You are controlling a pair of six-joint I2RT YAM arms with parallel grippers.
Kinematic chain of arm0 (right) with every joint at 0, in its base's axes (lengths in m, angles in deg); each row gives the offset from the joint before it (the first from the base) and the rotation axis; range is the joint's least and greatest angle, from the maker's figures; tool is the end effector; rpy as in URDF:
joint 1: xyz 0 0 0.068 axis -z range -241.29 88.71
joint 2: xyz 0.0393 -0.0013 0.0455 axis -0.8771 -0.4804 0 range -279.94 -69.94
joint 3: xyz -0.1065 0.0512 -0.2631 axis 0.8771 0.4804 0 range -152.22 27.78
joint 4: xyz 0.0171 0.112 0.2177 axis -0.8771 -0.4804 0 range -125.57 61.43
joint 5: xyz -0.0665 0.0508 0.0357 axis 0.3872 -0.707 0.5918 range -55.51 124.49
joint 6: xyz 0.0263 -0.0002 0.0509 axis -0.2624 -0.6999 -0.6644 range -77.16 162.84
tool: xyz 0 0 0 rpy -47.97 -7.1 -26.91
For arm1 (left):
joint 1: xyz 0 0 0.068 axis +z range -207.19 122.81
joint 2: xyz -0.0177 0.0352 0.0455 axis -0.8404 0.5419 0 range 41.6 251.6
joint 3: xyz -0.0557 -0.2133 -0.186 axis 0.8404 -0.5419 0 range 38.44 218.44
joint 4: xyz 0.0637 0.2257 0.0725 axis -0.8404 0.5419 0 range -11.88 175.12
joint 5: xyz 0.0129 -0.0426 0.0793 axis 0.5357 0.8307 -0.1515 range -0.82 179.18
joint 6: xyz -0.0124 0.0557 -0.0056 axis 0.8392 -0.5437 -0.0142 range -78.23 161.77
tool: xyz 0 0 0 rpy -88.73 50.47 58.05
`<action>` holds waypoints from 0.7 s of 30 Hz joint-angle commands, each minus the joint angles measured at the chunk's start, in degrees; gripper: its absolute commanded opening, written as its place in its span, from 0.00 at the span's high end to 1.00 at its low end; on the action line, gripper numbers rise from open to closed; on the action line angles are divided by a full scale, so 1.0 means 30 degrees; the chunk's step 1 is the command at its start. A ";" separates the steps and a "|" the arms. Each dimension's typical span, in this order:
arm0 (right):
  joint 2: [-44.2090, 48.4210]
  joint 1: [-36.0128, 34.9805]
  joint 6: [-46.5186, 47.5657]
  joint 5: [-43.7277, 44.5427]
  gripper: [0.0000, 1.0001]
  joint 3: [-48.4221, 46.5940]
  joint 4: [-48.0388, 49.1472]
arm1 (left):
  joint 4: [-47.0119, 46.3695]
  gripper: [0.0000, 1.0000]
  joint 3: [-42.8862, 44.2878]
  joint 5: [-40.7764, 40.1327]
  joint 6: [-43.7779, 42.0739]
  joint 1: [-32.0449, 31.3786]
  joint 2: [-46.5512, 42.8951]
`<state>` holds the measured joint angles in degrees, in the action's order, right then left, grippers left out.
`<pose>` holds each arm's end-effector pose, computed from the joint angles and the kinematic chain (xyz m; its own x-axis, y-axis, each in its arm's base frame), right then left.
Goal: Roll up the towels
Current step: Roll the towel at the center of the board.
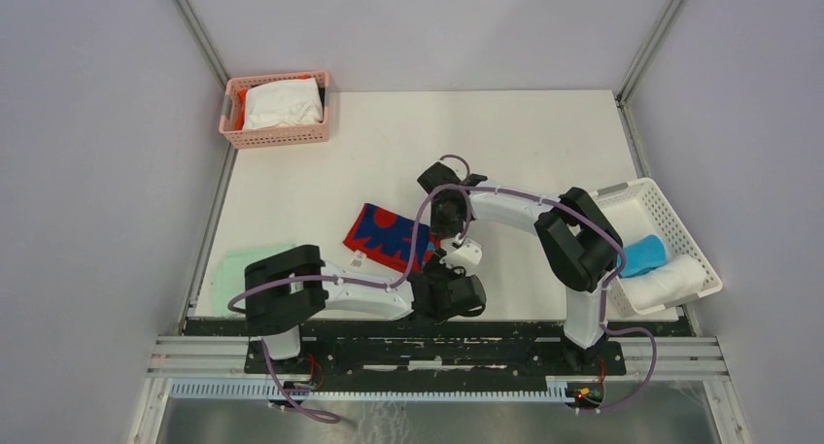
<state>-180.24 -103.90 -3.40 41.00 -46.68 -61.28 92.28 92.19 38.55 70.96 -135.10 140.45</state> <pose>0.2820 0.2530 0.1850 -0.9376 0.1125 -0.3291 0.0505 0.9803 0.1911 0.0972 -0.3038 0.1855 -0.4193 0.4803 -0.7704 0.3813 0.8633 0.3306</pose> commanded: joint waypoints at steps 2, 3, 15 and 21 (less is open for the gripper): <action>0.0381 0.0166 -0.0074 0.0172 0.99 -0.0003 -0.1024 | -0.0480 0.58 0.1526 -0.2395 -0.1856 -0.0309 0.1519; 0.0358 0.0155 -0.0069 0.0113 0.99 0.0022 -0.0981 | -0.0310 0.58 0.1801 -0.2524 -0.1920 -0.0310 0.1832; 0.0322 0.0329 0.0060 -0.0532 1.00 0.0406 -0.0503 | 0.3397 0.57 0.3669 -0.4035 -0.0180 -0.0187 0.4890; 0.0459 0.0563 0.0065 -0.0830 1.00 0.0677 -0.0338 | 0.4880 0.57 0.3621 -0.3617 0.1101 0.0327 0.5199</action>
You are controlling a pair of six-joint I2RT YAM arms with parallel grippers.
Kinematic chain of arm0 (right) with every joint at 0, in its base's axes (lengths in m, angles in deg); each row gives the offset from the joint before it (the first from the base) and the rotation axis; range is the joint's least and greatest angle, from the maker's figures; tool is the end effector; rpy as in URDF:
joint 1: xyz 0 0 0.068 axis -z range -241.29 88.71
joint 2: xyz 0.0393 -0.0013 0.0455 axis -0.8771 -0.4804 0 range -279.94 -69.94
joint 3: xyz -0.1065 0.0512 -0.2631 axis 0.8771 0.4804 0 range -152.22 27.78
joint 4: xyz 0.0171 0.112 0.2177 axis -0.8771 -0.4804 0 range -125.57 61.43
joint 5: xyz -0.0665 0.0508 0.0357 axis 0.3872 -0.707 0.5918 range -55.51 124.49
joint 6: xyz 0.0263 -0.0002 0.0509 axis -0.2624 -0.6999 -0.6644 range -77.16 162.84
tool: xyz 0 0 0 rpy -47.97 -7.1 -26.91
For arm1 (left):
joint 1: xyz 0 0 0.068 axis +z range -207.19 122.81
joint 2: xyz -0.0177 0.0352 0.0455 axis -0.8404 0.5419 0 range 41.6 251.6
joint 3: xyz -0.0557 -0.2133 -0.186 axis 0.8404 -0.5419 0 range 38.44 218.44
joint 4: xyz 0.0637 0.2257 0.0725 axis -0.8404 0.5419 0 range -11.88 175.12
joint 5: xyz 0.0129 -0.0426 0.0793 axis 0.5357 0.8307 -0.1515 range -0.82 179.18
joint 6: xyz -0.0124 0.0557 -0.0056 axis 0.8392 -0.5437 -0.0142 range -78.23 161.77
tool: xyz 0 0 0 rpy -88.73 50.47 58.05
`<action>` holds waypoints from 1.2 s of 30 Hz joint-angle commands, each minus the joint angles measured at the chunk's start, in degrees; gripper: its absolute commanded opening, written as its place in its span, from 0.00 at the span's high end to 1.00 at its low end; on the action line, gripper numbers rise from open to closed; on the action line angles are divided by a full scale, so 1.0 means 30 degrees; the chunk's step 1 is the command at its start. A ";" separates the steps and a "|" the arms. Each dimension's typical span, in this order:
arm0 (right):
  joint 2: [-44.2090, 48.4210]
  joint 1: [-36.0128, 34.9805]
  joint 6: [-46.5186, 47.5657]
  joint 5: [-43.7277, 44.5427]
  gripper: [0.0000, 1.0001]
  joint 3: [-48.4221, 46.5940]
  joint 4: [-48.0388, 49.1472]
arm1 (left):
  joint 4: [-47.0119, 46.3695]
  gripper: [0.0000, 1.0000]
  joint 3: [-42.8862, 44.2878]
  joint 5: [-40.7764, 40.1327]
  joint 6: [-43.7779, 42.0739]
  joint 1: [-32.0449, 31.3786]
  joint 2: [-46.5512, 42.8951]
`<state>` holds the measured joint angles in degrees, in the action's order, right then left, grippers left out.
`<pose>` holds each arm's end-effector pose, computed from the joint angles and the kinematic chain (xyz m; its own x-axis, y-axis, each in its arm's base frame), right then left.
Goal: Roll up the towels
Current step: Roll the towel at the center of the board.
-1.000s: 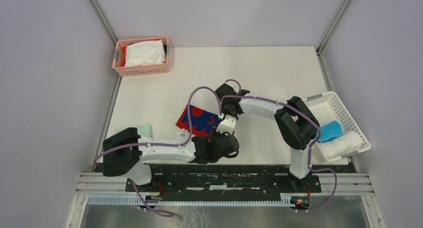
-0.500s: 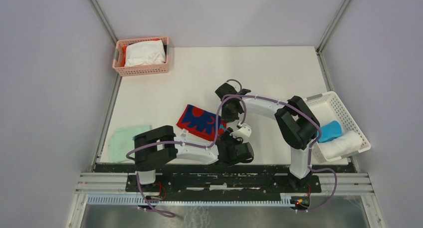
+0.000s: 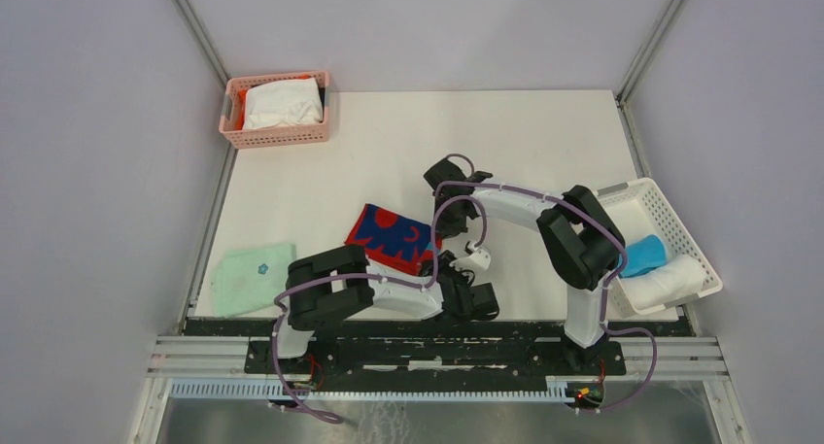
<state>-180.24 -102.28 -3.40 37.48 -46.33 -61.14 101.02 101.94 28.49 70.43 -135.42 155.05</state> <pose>0.2868 0.2463 0.1833 -0.9494 0.1304 -0.2856 0.0649 0.9715 0.2280 0.1064 -0.3371 0.1450 -0.3757 0.6521 -0.6585 0.2809 0.7573 0.5896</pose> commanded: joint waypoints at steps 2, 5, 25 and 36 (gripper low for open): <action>0.0496 0.0140 0.0084 0.0192 1.00 0.0661 -0.0258 | 0.1980 0.57 0.0055 0.0137 0.1446 0.0548 0.0242; 0.0498 0.0293 0.0054 -0.0035 1.00 0.0738 -0.0122 | 0.1851 0.59 -0.0316 0.0959 0.1490 0.0641 0.0309; 0.5717 0.3366 -0.1251 -0.5498 0.64 0.7282 0.9887 | -0.7601 0.97 -0.7547 1.9217 0.1098 0.8539 -0.7645; 0.4645 0.4082 -0.4345 -0.8391 0.43 1.1476 1.9533 | -1.9669 0.97 -1.2739 3.1746 0.9527 1.5598 -0.5840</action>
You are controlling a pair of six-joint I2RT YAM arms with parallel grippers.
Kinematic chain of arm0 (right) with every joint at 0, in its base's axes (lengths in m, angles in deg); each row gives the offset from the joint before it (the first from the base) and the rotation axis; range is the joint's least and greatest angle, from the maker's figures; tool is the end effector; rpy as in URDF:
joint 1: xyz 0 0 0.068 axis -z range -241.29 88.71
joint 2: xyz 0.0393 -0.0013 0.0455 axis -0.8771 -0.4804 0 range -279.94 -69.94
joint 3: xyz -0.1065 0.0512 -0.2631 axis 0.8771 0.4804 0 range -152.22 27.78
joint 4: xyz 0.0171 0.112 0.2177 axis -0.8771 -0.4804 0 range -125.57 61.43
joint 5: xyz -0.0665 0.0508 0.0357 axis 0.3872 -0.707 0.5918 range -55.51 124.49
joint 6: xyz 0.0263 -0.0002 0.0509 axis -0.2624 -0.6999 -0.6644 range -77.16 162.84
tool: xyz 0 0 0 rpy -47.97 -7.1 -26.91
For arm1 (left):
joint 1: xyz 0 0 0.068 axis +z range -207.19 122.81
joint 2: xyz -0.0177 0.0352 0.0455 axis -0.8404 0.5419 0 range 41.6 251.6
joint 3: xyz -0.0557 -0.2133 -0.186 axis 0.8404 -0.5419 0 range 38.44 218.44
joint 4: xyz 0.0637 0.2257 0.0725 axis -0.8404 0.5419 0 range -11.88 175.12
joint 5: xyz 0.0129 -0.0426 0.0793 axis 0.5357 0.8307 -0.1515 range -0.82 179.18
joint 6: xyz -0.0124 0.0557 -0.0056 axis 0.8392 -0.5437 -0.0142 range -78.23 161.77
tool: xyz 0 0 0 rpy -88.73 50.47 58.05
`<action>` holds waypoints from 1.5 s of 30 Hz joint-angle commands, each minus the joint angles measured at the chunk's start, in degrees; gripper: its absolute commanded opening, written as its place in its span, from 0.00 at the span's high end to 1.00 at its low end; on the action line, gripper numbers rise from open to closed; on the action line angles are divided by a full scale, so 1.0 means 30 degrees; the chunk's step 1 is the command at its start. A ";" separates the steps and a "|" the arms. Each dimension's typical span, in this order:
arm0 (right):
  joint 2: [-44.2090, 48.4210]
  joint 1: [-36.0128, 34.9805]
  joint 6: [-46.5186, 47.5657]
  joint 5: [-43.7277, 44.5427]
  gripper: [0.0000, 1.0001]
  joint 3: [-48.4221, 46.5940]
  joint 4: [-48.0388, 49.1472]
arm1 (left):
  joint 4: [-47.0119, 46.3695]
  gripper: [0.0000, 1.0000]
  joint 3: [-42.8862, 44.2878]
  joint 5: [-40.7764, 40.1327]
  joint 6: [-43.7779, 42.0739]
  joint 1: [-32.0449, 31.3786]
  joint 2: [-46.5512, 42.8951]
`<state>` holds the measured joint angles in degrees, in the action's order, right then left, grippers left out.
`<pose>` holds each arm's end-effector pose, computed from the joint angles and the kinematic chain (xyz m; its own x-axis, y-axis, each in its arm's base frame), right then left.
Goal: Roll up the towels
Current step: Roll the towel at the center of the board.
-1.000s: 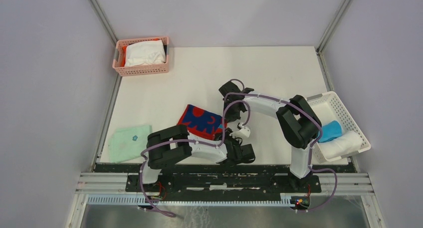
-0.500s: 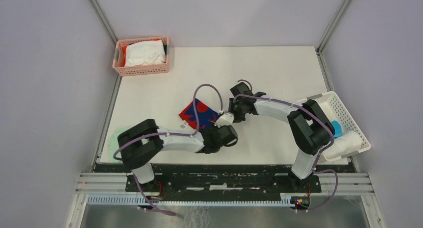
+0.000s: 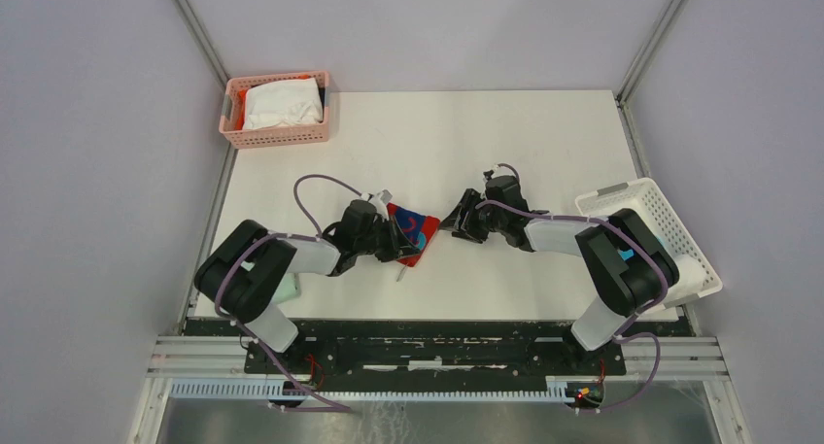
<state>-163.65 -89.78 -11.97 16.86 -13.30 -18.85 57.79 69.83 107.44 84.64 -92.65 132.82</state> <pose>0.2637 0.1570 0.1717 -0.8758 0.4108 -0.2535 0.1147 0.6872 0.7174 0.2201 -0.1723 0.1551 -0.8885 -0.1605 -0.4299 0.1955 0.7151 -0.6711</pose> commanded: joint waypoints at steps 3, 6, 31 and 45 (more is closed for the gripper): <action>-0.2206 -0.0112 -0.2599 -0.2446 0.42 0.0755 0.8159 | -0.9557 0.97 -0.3453 0.6420 0.7737 0.2169 0.2841; -0.3464 -0.0092 -0.3427 -0.2852 0.42 0.0993 1.0233 | -1.3703 0.97 -0.4606 0.6868 1.0505 0.2882 0.4358; -0.5281 -0.2003 -0.1028 -0.1127 0.75 -0.2370 0.3196 | -1.5536 0.91 -0.6138 0.6006 1.2739 0.3746 0.6956; -0.3983 -0.4068 0.1762 0.6907 1.00 -0.9929 -1.3864 | 0.4001 0.51 -0.2049 -0.2590 0.3811 0.0807 -0.4551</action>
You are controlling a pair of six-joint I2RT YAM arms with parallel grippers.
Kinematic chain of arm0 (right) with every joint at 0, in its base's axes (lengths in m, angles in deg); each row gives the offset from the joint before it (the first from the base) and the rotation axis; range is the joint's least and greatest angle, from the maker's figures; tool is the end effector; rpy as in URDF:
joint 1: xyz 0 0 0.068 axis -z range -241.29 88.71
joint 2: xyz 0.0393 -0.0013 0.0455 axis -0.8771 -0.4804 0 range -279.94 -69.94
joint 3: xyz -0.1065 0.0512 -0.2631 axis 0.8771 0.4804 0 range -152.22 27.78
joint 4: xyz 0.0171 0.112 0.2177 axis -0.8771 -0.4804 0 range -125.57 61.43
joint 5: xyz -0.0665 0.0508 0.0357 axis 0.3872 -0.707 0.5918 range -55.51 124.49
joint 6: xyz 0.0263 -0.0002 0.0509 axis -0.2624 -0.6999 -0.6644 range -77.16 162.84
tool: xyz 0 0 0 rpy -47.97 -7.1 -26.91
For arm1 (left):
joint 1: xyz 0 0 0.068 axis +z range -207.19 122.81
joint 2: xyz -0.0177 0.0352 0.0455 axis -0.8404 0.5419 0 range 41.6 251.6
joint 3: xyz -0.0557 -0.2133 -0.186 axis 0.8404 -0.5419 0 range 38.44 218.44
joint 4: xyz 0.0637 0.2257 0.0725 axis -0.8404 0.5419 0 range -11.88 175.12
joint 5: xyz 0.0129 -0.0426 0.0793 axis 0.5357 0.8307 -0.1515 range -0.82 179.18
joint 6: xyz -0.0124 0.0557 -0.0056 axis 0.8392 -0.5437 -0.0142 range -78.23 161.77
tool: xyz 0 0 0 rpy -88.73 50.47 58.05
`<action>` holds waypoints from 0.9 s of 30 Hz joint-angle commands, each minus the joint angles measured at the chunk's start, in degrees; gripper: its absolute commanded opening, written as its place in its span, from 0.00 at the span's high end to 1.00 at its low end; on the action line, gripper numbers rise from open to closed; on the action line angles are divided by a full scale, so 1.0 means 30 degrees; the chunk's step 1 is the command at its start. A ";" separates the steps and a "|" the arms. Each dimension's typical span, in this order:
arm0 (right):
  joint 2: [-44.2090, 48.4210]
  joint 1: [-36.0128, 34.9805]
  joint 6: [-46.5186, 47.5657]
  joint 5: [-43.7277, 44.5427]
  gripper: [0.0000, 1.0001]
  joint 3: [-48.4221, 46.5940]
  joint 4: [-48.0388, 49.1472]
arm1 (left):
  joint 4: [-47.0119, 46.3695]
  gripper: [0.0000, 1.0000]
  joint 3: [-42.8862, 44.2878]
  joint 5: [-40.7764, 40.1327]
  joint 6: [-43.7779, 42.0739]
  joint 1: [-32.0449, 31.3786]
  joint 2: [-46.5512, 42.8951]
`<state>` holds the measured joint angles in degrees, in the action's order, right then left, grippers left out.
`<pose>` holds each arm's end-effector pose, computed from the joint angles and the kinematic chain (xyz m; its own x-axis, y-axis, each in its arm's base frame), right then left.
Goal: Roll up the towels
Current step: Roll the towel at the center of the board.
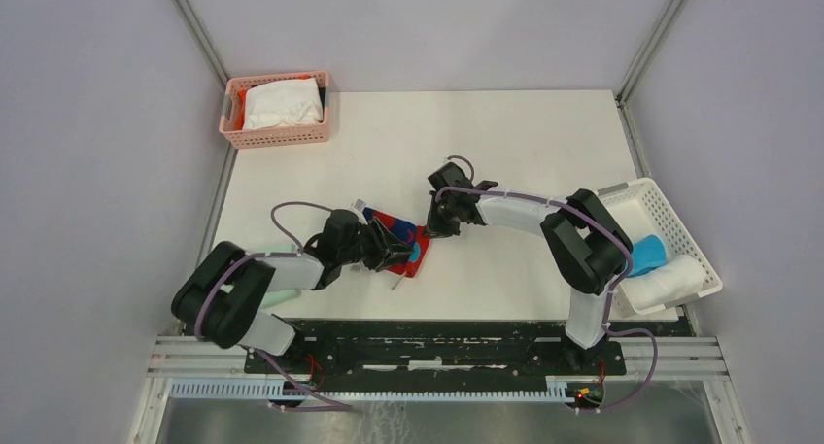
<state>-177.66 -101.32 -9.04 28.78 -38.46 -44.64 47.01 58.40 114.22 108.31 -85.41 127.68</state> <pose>0.2862 0.2456 0.1778 -0.9346 0.2372 -0.2651 0.0880 0.8762 0.4739 0.2023 -0.1280 0.1453 -0.8745 -0.4740 -0.1032 -0.1717 0.5014 -0.8480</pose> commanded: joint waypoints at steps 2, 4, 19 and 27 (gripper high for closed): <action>0.0557 -0.0306 0.0846 0.3062 1.00 -0.2193 -0.5947 | 1.0074 0.43 0.2900 -0.8251 -0.5110 -0.3304 -0.4299; 0.0472 -0.0362 0.0715 0.3224 1.00 -0.2585 -0.6418 | 1.1842 0.41 0.3918 -1.1948 -0.5899 -0.5314 -0.5279; 0.0017 -0.0383 0.0569 0.3048 1.00 -0.3280 -0.7171 | 1.5976 0.42 1.1417 -2.5906 -1.0329 -1.5801 0.1386; 0.0019 -0.0382 0.0681 0.2991 1.00 -0.3321 -0.7249 | 1.7247 0.44 1.3958 -2.7960 -1.1338 -1.6899 0.5803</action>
<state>-177.66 -102.17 -7.77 36.73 -46.15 -65.60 95.86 97.00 37.91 77.43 -135.75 141.56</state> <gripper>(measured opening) 0.025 0.565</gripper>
